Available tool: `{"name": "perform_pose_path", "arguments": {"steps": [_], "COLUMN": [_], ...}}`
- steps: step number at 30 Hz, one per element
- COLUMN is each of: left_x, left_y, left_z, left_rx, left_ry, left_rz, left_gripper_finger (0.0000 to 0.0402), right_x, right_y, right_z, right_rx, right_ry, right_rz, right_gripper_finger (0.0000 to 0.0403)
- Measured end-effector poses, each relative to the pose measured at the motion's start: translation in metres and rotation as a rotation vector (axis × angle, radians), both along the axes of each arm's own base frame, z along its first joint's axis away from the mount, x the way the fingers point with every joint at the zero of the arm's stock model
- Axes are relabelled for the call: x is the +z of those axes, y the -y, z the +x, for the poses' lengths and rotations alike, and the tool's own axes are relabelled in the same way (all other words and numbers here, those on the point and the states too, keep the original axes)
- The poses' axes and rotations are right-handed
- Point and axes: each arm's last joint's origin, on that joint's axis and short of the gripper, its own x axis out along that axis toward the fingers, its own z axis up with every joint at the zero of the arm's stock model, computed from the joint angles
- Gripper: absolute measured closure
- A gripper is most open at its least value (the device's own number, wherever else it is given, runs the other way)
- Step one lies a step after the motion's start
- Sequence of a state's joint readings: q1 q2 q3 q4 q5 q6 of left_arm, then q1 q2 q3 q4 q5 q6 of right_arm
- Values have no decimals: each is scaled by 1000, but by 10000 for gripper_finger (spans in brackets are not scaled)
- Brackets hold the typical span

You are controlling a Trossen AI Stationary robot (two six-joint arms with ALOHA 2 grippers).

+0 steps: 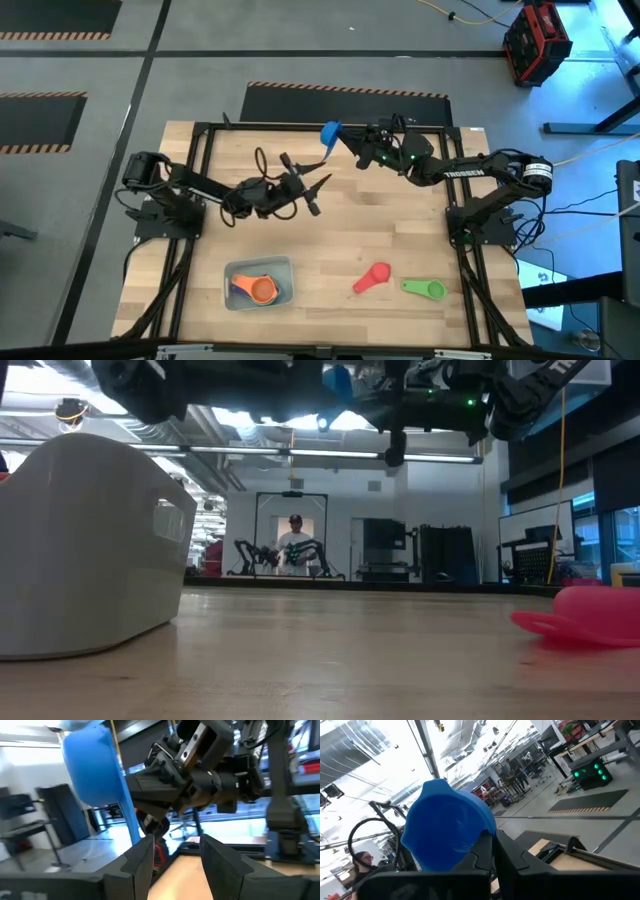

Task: Nest measuring cups in basket
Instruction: Stack the blue measuring cup on top of the orange measuring cup in the gray bin

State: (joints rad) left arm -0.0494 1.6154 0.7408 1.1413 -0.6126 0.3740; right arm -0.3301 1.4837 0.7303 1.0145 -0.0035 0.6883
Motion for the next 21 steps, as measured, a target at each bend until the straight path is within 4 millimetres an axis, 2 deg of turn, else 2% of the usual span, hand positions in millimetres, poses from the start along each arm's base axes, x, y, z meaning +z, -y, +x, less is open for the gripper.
{"name": "perform_pose_path", "arguments": {"steps": [9,16,21], "left_x": [8,10,9], "left_y": [14,30,31], "left_z": [3,-3,-4], "left_rx": [23,176,224], "left_ry": [-19,-96,-121], "left_rz": [46,92,93], "left_gripper_finger": [250,250,250], "right_x": [-1,-1,-1], "right_y": [0,0,0], "right_z": [0,0,0], "right_rx": [23,22,27], "right_ry": [-5,-7,-7], "right_rz": [15,14,12], "right_gripper_finger": [396,396,397]}}
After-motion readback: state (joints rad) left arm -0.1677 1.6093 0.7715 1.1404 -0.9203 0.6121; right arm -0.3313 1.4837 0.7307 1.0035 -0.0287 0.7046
